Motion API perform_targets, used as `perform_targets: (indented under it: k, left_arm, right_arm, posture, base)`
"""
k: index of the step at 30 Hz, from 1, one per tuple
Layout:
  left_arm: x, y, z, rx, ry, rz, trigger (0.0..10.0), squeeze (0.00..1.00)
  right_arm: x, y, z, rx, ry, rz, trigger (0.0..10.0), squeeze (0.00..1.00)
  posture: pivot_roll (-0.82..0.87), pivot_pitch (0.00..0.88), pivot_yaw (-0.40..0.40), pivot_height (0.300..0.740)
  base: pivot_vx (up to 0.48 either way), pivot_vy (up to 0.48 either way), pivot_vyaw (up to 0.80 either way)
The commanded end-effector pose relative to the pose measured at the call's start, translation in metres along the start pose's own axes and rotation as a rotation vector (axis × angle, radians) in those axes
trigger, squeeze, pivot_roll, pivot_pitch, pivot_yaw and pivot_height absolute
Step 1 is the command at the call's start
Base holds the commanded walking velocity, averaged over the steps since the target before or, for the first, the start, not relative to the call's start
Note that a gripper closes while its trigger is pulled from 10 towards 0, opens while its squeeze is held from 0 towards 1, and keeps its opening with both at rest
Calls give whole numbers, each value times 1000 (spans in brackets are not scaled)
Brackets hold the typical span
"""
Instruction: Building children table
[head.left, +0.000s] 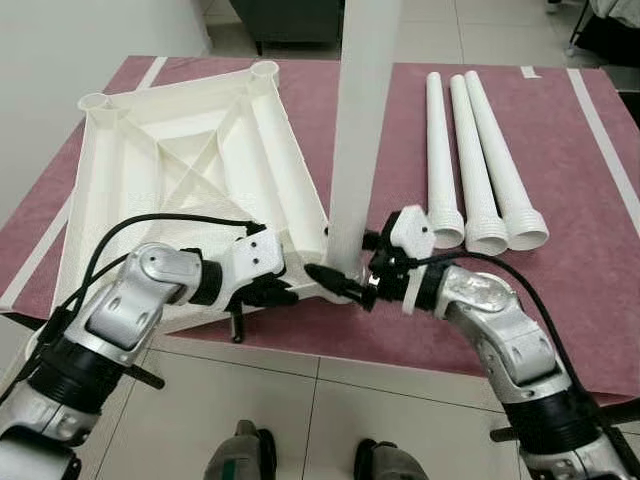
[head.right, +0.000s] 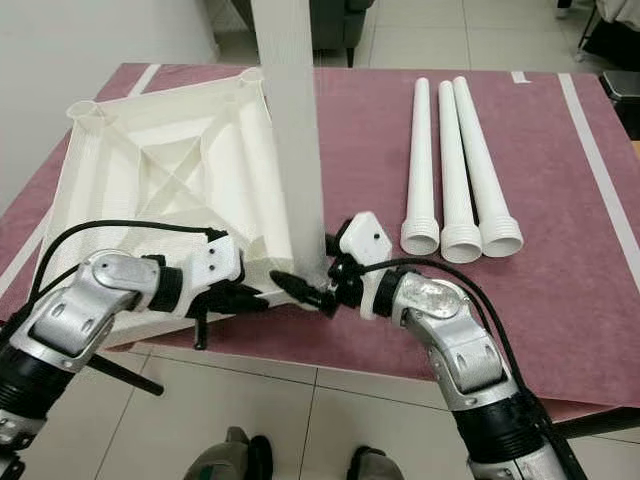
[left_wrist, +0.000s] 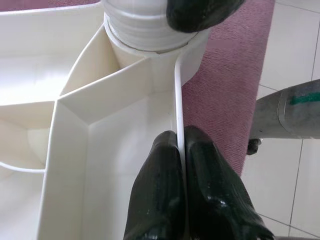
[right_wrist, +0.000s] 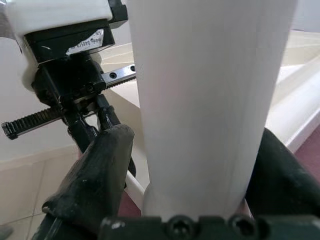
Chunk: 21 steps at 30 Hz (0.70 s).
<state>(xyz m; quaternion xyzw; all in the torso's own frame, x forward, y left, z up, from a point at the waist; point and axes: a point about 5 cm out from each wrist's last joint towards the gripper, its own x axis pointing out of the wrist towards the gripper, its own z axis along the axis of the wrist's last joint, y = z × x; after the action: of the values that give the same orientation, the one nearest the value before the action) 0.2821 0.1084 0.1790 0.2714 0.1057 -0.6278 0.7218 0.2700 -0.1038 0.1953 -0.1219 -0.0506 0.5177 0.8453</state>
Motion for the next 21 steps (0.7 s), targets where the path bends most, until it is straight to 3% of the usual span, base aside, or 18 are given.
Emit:
perform_targets:
  k: [1, 3, 4, 6, 7, 12, 16, 18, 21]
  left_arm:
    - [-8, 0, 27, 124, -90, -9, 10000, 0]
    - [-8, -1, 27, 121, -89, -7, 10000, 0]
    - [-7, -1, 27, 119, -91, -6, 10000, 0]
    - [-7, -1, 27, 117, -93, -7, 10000, 0]
    - [-6, 0, 28, 113, -97, -3, 10000, 0]
    - [-2, 2, 31, 101, -113, 13, 10000, 0]
    - [6, 10, 37, 76, -146, 55, 10000, 0]
    - [22, 27, 42, 32, -157, 146, 10000, 0]
    - [28, 32, 44, 18, -159, 171, 10000, 0]
  right_arm:
    - [7, 13, -4, 36, 2, 79, 10000, 0]
    - [8, 12, -4, 42, -9, 77, 10000, 0]
    - [9, 11, -3, 48, -16, 69, 2471, 0]
    - [9, 11, -3, 54, -23, 64, 2471, 0]
    - [10, 10, -4, 58, -22, 51, 0, 0]
    - [9, 9, -8, 66, 1, 19, 0, 0]
    - [11, 4, -19, 59, 63, -78, 0, 0]
    - [15, -9, -38, 59, 154, -284, 0, 0]
    - [17, -14, -43, 68, 180, -366, 0, 0]
  posture:
    - [40, 131, 95, 740]
    - [40, 131, 95, 740]
    - [40, 131, 95, 740]
    - [40, 131, 95, 740]
    - [37, 134, 95, 740]
    - [35, 137, 97, 740]
    - [35, 141, 98, 740]
    - [37, 145, 98, 740]
    - [37, 145, 98, 740]
  base:
    - [0, 0, 0]
    - [0, 0, 0]
    - [0, 0, 0]
    - [0, 0, 0]
    - [0, 0, 0]
    - [0, 0, 0]
    - [0, 0, 0]
    - [0, 0, 0]
    - [0, 0, 0]
